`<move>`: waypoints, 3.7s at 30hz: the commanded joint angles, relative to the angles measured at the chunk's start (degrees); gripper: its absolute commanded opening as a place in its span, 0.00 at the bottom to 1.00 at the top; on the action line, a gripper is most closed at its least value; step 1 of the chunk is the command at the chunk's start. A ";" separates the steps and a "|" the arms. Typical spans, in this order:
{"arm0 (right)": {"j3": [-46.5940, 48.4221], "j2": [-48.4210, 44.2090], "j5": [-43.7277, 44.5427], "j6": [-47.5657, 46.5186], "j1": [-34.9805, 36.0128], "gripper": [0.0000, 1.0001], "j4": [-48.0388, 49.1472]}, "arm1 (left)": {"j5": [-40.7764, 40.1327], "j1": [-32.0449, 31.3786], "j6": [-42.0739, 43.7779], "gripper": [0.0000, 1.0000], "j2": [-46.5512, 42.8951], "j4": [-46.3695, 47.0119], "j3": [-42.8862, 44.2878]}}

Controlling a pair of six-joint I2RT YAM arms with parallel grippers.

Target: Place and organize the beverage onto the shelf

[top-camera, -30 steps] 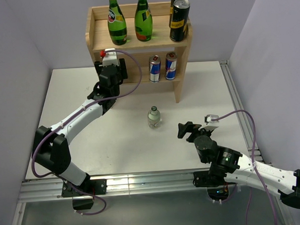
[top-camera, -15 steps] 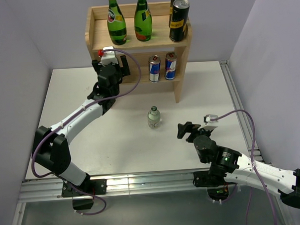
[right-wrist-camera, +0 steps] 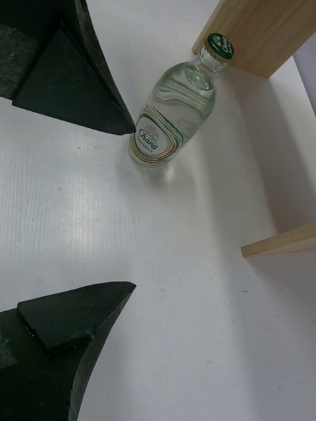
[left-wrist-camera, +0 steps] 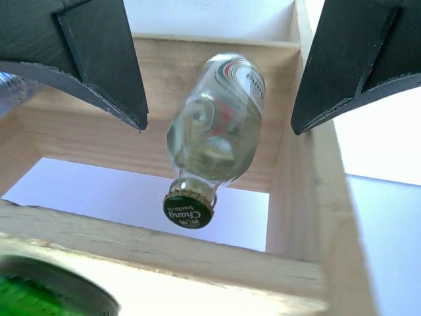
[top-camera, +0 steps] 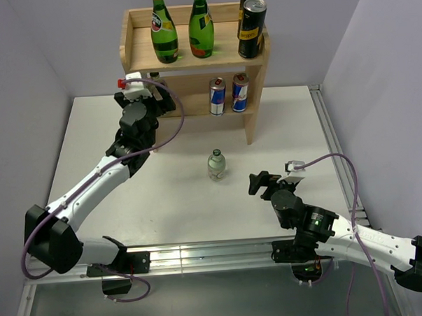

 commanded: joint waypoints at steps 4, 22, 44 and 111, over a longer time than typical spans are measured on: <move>-0.55 0.35 1.45 0.69 0.22 0.99 2.65 | -5.94 -2.26 -2.76 0.99 -8.38 -0.58 -7.85; -0.46 1.58 1.54 0.77 0.22 0.99 3.00 | -5.16 -28.45 -12.51 0.98 -11.56 20.41 -39.85; -0.55 1.85 1.45 0.51 0.13 0.99 3.44 | 5.04 -31.79 -12.25 0.97 14.01 37.48 -32.66; -0.73 2.20 1.10 0.07 0.22 0.99 4.06 | -11.47 -18.97 3.56 0.00 8.15 9.54 -2.25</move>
